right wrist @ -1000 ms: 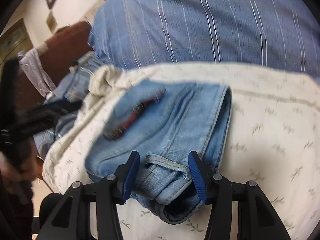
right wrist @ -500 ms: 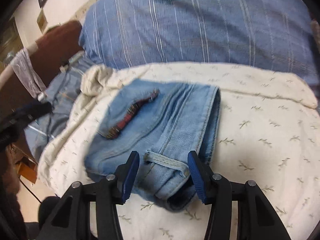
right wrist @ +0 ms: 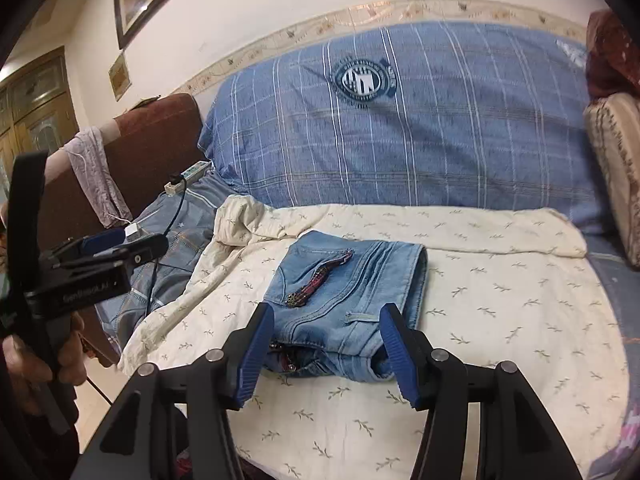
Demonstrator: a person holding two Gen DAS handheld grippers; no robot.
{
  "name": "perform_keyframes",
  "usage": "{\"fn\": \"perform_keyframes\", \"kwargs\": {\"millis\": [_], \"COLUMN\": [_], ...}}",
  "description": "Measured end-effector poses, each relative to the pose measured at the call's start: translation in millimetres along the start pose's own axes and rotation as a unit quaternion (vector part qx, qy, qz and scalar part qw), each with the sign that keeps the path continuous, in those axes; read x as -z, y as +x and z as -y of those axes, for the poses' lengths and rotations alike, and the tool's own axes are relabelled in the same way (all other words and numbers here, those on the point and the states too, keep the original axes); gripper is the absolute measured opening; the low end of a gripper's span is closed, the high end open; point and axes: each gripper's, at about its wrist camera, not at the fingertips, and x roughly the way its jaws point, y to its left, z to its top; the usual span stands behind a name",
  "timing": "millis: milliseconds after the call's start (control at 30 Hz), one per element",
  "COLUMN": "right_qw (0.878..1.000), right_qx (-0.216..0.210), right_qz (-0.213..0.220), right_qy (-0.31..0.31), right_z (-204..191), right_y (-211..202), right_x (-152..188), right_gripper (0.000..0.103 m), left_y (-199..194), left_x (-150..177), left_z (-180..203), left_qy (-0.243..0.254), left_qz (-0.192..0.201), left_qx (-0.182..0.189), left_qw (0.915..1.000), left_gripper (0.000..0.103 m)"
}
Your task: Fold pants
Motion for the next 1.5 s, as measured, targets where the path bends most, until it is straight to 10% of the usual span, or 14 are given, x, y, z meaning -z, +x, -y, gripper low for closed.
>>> {"fn": "perform_keyframes", "kwargs": {"millis": [233,1500], "right_qw": [1.0,0.996], "right_qx": [0.018,0.029], "right_qz": [0.023,0.064], "right_qy": [-0.008,-0.048], "right_z": [-6.2,-36.2], "right_y": [-24.2,-50.1], "right_x": [8.7,7.8], "right_gripper": [0.059,0.059], "left_y": [-18.9,-67.9], "left_x": [6.6,5.9], "left_z": [7.6,15.3], "left_qy": [0.021,0.018], "left_qz": [0.019,0.04], "left_qx": [-0.077,0.008], "left_qw": [0.9966,0.999], "left_gripper": [0.101,0.101]}}
